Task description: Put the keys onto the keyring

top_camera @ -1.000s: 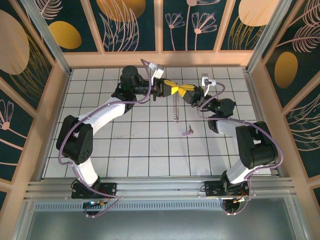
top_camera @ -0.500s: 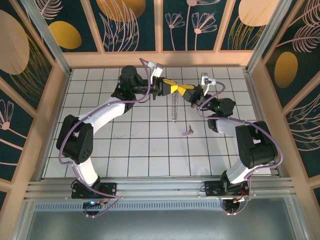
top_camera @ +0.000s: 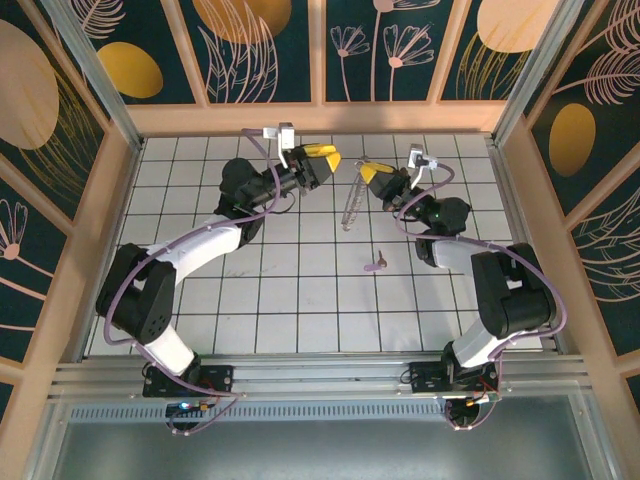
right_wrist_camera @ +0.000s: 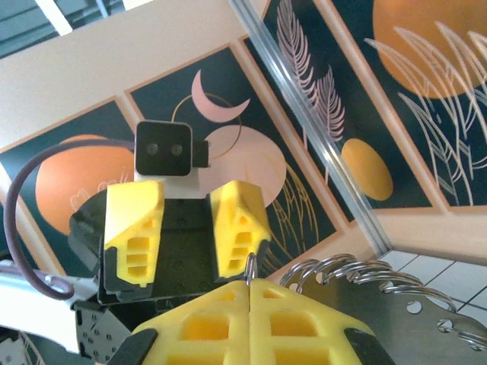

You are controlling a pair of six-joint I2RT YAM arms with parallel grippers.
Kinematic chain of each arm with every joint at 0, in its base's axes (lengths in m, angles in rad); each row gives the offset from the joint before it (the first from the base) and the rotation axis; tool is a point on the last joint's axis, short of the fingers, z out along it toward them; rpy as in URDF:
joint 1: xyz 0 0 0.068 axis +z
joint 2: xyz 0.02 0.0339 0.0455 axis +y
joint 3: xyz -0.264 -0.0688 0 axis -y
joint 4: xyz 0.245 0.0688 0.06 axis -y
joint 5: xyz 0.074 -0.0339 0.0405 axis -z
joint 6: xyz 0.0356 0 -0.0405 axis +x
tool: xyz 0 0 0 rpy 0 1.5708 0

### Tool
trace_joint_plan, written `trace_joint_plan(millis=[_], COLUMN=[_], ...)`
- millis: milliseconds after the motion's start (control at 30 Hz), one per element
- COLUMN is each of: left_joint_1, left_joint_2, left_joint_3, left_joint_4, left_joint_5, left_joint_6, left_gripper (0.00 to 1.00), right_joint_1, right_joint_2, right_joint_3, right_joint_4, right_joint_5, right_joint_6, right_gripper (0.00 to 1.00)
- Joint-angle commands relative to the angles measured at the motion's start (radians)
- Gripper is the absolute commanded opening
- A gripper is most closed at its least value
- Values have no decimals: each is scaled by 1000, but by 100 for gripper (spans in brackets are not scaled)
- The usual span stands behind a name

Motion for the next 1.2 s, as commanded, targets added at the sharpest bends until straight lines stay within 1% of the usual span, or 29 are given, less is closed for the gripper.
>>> trace_joint_plan(millis=[0,233,600,1167], left_joint_1=[-7,-35,-59,-78], left_joint_2=[21,72,96,140], left_joint_3=[-8,-4,-36,5], left_joint_4=[147,205,281,285], left_joint_5=[-10,-1,-35,-33], left_joint_6=[-103,-145,-187,-198], left_gripper=[39,35,35,35], right_joint_1=[20,61,76,92], right_joint_2=[-48,-48,-61,-58], right_joint_3=[-4,18,11,12], right_joint_4=[122,123,125,127], right_joint_5=[79,104,162,150], right_joint_6=[-1,-7,-10,-3], right_gripper=[0,0,0,0])
